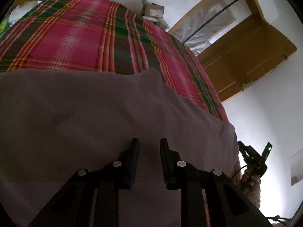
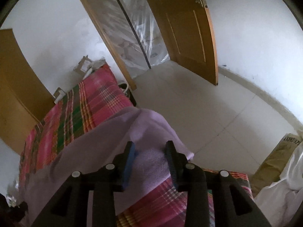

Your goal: Fold clothes

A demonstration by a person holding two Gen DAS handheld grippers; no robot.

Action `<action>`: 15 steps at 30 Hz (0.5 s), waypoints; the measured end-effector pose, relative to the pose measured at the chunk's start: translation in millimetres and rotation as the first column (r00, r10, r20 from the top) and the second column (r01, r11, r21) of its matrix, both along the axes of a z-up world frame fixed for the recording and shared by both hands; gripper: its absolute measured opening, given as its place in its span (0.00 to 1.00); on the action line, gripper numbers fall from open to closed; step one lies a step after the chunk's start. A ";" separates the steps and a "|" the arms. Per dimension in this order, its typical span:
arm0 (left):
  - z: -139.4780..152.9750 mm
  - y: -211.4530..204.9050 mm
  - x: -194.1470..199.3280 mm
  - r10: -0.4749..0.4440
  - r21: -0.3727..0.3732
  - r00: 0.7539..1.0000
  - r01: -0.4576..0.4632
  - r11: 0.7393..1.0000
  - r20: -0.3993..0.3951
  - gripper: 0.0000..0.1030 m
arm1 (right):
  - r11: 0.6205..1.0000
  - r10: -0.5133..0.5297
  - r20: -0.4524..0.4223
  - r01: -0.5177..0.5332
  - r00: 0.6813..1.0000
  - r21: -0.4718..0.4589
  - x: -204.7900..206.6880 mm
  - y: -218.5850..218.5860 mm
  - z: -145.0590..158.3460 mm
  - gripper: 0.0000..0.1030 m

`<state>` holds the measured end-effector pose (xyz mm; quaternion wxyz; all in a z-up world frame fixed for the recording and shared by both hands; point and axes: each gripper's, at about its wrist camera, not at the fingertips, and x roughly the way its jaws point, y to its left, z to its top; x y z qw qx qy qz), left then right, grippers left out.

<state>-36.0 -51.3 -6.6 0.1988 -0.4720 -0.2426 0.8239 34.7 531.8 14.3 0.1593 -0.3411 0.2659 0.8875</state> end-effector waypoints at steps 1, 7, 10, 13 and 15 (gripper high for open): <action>0.3 0.1 1.1 0.002 0.000 1.000 -0.002 1.000 0.000 0.22 | 1.000 0.008 0.004 -0.008 1.000 0.007 -2.2 -1.7 0.0 0.35; 1.3 1.7 3.2 0.014 -0.003 1.000 -0.014 1.000 0.002 0.22 | 0.996 0.024 0.067 -0.029 0.997 0.079 -16.4 -10.3 -0.1 0.07; 1.4 5.0 3.4 0.014 -0.013 1.000 -0.014 1.000 0.001 0.22 | 0.993 0.024 0.068 -0.032 0.997 0.116 -18.3 -8.8 4.7 0.03; 1.2 5.5 3.3 0.017 -0.016 1.000 -0.017 1.000 0.002 0.22 | 0.989 0.009 0.049 -0.016 0.999 0.147 -16.6 -4.0 12.6 0.02; 0.7 6.2 3.3 0.019 -0.016 1.000 -0.019 1.000 0.003 0.22 | 0.986 -0.012 0.046 0.004 0.999 0.164 -15.6 0.8 15.3 0.01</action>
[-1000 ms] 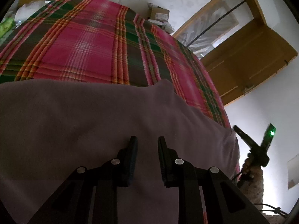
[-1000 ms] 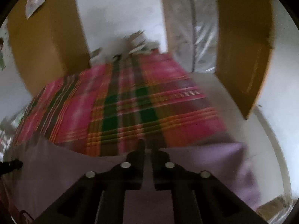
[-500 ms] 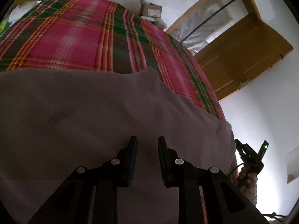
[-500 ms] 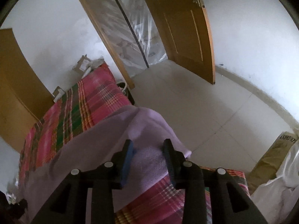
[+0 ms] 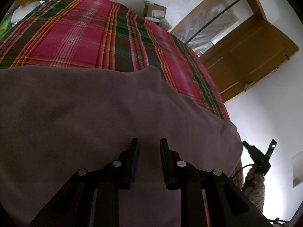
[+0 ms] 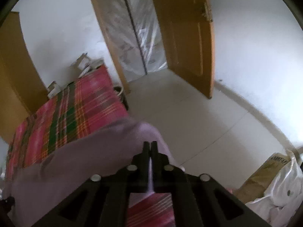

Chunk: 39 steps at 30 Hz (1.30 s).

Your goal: Fold clothes

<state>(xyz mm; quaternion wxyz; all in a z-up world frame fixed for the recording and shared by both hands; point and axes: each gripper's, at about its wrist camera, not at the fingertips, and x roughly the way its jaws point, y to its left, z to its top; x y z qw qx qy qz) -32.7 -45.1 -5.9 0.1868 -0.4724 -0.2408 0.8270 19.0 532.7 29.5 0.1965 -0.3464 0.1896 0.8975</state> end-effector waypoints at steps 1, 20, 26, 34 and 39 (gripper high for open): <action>-0.5 0.1 0.2 0.001 0.001 1.000 -0.001 1.000 0.000 0.22 | 1.000 0.006 0.014 -0.006 1.000 -0.017 -0.8 2.8 -3.6 0.01; -0.4 6.5 -0.9 0.017 -0.015 1.000 -0.017 1.000 0.005 0.22 | 0.914 0.111 -0.015 -0.108 0.994 -0.390 -64.5 47.5 -33.9 0.26; 0.3 8.7 -0.7 0.024 -0.021 1.000 -0.024 0.999 0.006 0.22 | 0.958 0.105 -0.059 -0.117 0.993 -0.262 -58.9 40.0 -14.5 0.03; 0.6 9.1 -1.1 0.031 -0.026 1.000 -0.031 0.999 0.003 0.22 | 0.963 0.062 -0.022 -0.066 0.998 -0.260 -71.9 45.0 -21.6 0.02; 1.8 9.2 -0.2 0.032 -0.025 0.999 -0.032 0.999 0.002 0.22 | 0.959 0.043 0.066 -0.023 0.997 -0.281 -77.7 49.4 -31.9 0.25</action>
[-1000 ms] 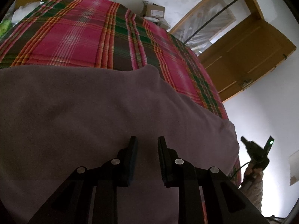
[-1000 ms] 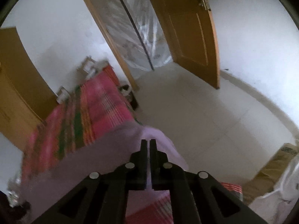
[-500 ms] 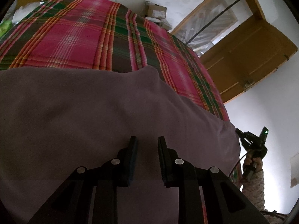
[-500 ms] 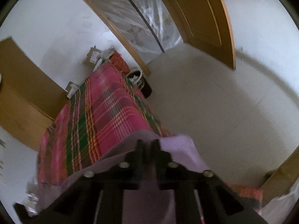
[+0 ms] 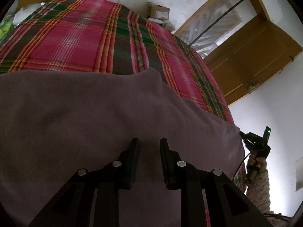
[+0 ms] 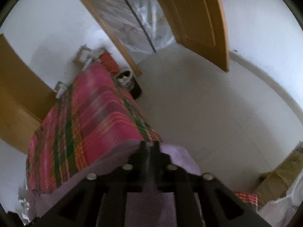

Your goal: Fold clothes

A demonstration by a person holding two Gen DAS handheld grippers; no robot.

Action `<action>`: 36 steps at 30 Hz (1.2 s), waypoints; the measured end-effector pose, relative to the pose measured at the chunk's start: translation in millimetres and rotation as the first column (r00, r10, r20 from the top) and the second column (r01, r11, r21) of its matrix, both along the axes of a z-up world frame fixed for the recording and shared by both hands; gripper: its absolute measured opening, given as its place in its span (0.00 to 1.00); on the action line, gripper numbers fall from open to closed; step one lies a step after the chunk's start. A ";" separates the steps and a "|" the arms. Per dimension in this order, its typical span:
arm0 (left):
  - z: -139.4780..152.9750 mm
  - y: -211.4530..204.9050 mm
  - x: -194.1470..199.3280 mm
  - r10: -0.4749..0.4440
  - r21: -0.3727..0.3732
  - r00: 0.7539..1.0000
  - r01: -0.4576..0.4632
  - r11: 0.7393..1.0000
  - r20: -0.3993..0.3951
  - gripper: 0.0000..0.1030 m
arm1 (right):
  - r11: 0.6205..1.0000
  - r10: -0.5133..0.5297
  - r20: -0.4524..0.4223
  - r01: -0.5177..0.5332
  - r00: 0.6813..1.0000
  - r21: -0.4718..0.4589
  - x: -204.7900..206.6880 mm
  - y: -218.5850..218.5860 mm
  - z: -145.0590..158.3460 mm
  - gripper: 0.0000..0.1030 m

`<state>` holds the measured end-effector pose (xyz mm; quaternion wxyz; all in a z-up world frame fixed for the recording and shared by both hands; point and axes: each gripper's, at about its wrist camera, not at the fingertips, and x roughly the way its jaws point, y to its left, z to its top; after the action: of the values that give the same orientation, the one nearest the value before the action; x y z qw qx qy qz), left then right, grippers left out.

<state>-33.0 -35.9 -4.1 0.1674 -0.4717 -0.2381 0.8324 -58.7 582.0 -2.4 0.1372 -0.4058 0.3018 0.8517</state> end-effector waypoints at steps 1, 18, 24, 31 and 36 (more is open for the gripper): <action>-0.1 -0.4 0.5 0.000 0.002 1.000 0.000 1.000 0.001 0.22 | 1.000 -0.009 0.003 0.009 1.000 0.020 4.6 -1.3 2.7 0.25; 0.6 7.5 28.5 -0.098 -0.026 0.995 0.097 0.995 -0.029 0.22 | 0.832 0.314 0.132 -0.339 0.940 0.440 75.6 -134.5 19.0 0.26; -0.1 9.5 52.2 -0.147 -0.027 0.988 0.146 0.989 -0.047 0.22 | 0.801 0.475 0.056 -0.458 0.878 0.385 85.7 -181.2 38.7 0.26; -3.7 7.3 80.9 -0.194 -0.018 0.978 0.194 0.981 -0.074 0.22 | 0.747 0.542 0.087 -0.526 0.836 0.406 91.2 -239.3 18.4 0.26; -5.7 -2.6 97.6 -0.211 -0.004 0.972 0.212 0.977 -0.101 0.22 | 0.745 0.550 0.061 -0.522 0.833 0.416 113.9 -252.9 18.0 0.27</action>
<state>64.6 -38.5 -9.8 0.2685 -0.4510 -0.1807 0.8318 55.3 329.1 15.6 -0.0401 -0.4083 -0.0114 0.9119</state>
